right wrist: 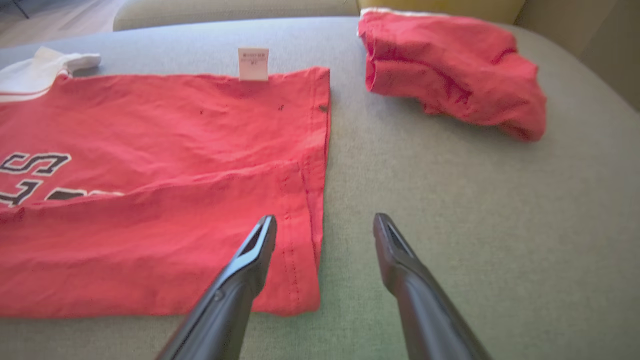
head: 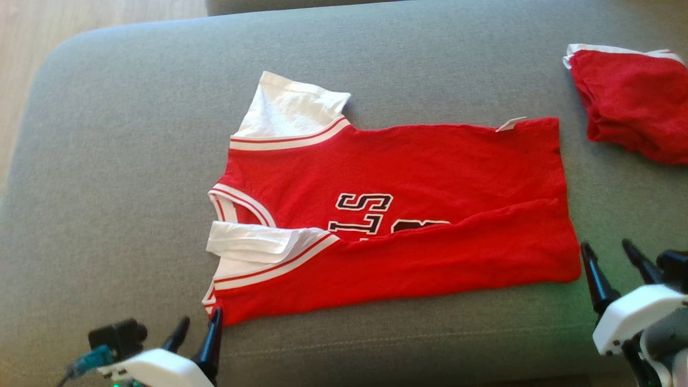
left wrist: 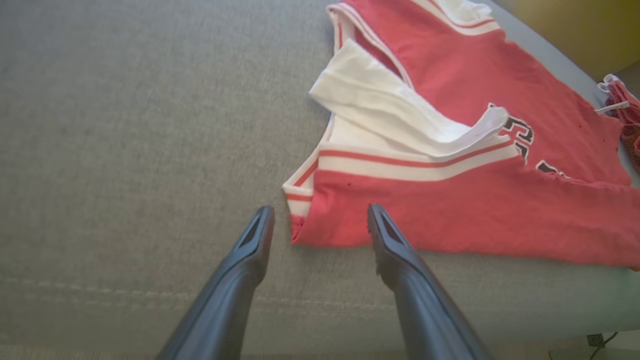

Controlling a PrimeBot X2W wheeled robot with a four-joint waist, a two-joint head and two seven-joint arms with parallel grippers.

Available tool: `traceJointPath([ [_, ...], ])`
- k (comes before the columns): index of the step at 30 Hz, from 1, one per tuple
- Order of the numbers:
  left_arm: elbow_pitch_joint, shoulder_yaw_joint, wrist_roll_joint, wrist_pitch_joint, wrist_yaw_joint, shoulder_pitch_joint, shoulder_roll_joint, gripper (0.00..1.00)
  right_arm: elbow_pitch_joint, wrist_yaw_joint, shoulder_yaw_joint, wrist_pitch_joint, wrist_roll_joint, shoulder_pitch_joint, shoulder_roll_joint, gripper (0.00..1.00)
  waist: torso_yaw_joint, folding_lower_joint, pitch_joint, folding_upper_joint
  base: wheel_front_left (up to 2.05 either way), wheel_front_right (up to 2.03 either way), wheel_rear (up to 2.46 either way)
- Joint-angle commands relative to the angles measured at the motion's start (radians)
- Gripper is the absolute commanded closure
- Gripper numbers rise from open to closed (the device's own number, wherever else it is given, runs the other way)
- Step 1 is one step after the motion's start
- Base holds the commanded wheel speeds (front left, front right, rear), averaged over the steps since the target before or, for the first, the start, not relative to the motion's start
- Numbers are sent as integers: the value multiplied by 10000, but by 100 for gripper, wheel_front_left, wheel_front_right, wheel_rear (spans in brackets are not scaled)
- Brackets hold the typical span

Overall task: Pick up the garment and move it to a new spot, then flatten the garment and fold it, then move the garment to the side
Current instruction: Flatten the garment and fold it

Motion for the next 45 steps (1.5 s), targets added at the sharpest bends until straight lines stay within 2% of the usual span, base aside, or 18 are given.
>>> traceJointPath([
  [1,-430,377,44,-17,40,-519,289,0,-510,-4,148,25,-118,-73,-68,0,-74,0,-24,0,0,0,0],
  [6,-1181,531,469,344,23,-1918,790,0,-1412,-4,294,-65,-331,-468,279,0,-276,0,187,0,0,0,0],
  [11,-883,258,798,1349,-568,-4590,1125,0,-1459,-4,840,-196,-496,-968,477,0,-521,0,774,0,0,0,0],
  [18,1538,-150,991,2714,-1792,-8489,1339,0,-1261,-4,1496,-515,-550,-1982,580,0,-1015,0,2027,0,0,0,0],
  [25,4205,-532,1592,3720,-2475,-11283,1739,0,-1085,-4,1777,-811,-477,-2758,603,0,-1607,0,3150,0,0,0,0],
  [33,6191,-1008,1813,4202,-3039,-12879,1578,0,-790,-4,1733,-1152,-261,-3031,644,0,-1962,0,3726,0,0,0,0],
  [45,7588,-1504,1859,4727,-3273,-13588,1369,0,-654,-4,1562,-1419,-201,-3198,684,0,-2170,0,3928,0,0,0,0],
])
